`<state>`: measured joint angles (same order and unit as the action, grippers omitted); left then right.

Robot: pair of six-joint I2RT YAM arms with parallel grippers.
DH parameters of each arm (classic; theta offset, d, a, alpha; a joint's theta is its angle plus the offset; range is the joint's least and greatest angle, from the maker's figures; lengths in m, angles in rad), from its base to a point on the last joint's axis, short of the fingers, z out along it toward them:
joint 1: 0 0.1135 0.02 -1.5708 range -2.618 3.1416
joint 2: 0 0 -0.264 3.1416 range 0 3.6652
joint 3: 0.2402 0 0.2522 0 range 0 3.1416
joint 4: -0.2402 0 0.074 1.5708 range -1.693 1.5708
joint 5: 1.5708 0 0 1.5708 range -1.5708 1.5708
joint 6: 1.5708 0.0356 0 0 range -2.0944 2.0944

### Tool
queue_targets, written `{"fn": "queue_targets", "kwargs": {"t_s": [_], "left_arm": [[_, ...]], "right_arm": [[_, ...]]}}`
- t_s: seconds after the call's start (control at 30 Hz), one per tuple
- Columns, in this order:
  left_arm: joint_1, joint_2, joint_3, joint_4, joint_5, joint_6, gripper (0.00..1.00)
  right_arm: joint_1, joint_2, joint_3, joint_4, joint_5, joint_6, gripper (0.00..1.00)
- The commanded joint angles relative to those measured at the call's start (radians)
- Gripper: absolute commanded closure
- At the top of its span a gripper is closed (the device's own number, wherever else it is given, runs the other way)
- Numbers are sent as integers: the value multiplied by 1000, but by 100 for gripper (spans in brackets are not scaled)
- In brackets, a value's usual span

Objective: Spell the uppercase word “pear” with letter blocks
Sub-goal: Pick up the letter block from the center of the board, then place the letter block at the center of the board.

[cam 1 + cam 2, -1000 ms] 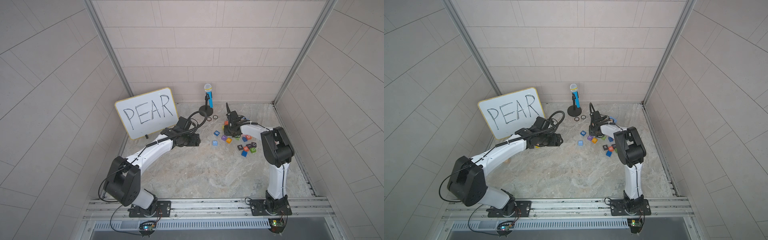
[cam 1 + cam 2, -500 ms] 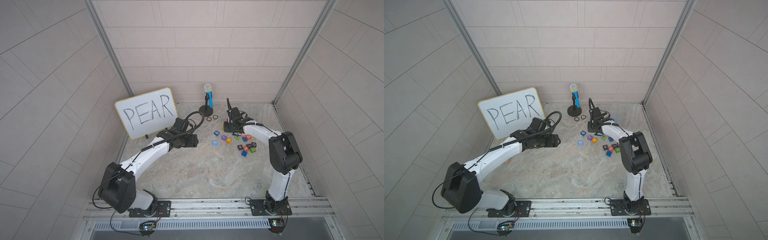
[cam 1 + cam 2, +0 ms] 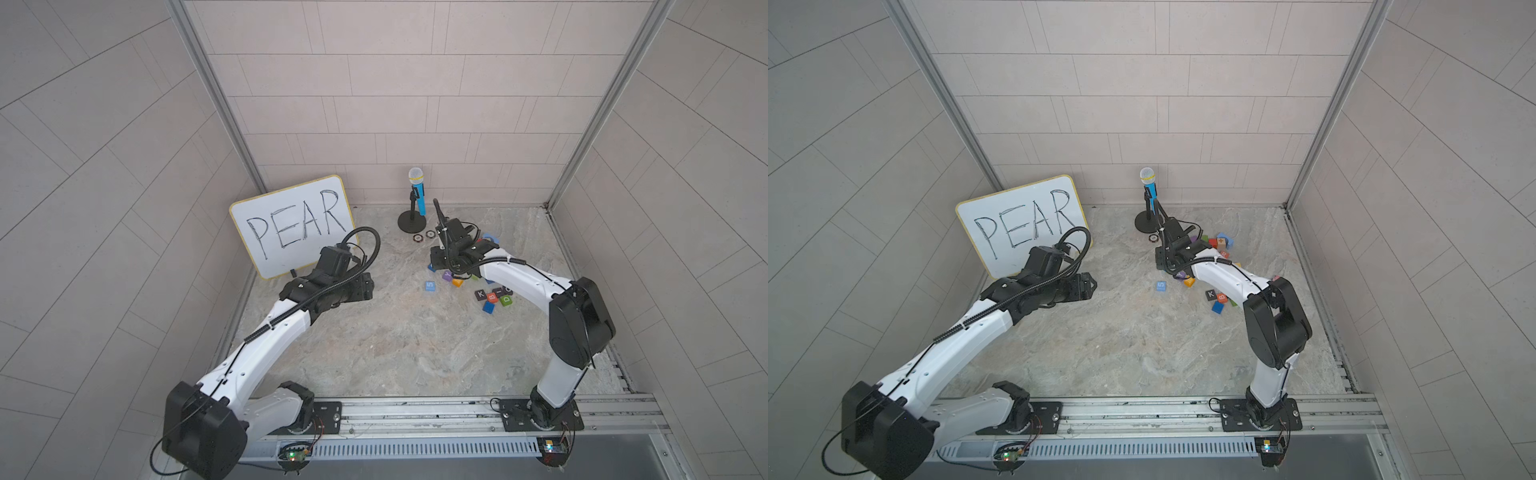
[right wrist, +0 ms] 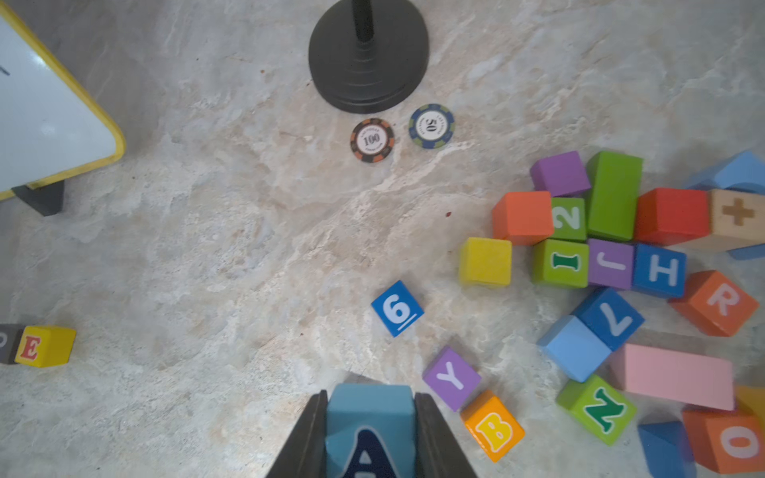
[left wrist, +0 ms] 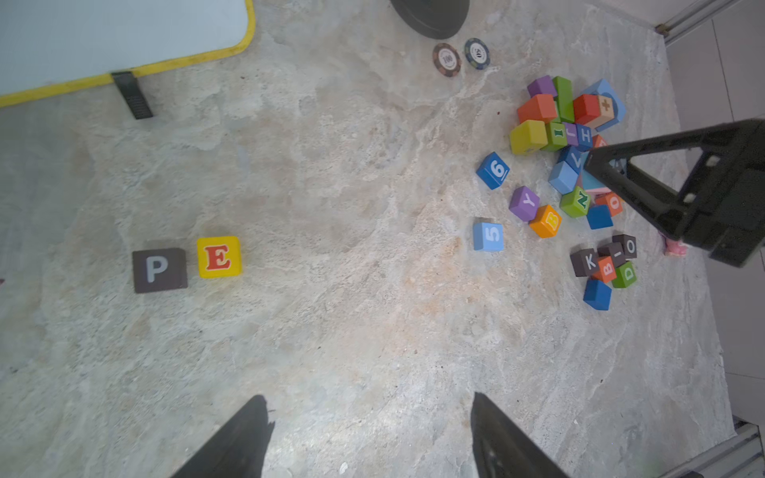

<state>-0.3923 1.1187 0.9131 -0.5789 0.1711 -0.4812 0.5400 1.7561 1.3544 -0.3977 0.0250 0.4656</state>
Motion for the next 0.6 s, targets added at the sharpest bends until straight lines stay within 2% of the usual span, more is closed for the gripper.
{"fn": "queue_targets", "kwargs": {"t_s": [0.0, 0.3, 0.57], "left_arm": [[38, -41, -41, -35, 10, -24, 19], [198, -76, -104, -29, 135, -26, 19], [255, -47, -101, -53, 169, -50, 20]], "right_arm": [[41, -1, -8, -8, 26, 42, 72], [139, 46, -14, 69, 17, 110, 72], [236, 123, 31, 100, 91, 216, 73]]}}
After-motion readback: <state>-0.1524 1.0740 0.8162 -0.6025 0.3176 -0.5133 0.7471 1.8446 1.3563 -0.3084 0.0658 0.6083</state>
